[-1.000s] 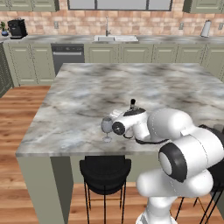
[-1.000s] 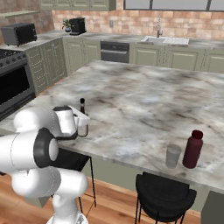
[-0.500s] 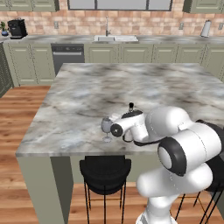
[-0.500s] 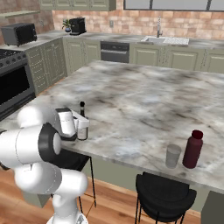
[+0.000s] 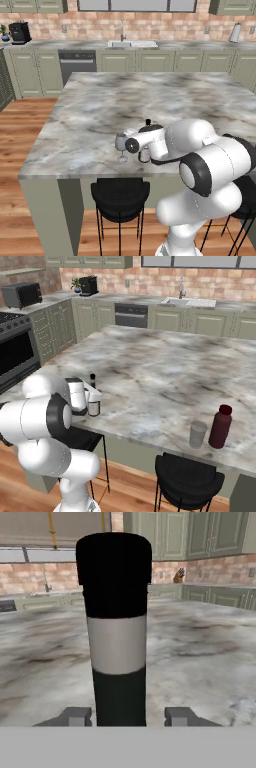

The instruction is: There is a wine glass and glass cup on the dining counter. Place the wine bottle next to the wine glass and the juice bottle next to the glass cup.

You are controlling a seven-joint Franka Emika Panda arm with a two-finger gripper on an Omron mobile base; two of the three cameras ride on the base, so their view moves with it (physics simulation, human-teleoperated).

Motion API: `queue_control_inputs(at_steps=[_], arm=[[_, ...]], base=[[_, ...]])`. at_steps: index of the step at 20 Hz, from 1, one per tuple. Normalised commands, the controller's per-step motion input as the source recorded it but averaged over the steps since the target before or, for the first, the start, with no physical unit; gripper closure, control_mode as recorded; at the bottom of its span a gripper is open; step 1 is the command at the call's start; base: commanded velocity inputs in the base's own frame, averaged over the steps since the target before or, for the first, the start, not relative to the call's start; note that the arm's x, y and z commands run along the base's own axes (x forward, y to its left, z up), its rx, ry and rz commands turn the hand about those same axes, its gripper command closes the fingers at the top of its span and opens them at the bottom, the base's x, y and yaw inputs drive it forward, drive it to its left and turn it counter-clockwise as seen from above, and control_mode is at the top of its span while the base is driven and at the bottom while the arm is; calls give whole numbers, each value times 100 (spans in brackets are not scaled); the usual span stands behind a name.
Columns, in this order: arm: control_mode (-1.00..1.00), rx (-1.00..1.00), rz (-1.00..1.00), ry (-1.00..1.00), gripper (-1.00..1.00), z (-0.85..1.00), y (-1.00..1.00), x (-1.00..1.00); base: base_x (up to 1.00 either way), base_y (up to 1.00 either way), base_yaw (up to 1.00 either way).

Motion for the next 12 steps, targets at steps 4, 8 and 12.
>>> queue_control_inputs(at_steps=[4,8,12], arm=[[-100,5,-2,-17,-100,-40,-1,-21],[-100,3,-2,-18,-100,-40,0,-23],[-100,2,-2,-20,-100,-32,0,-26]], base=[[0,0,0],[0,0,0],[0,0,0]])
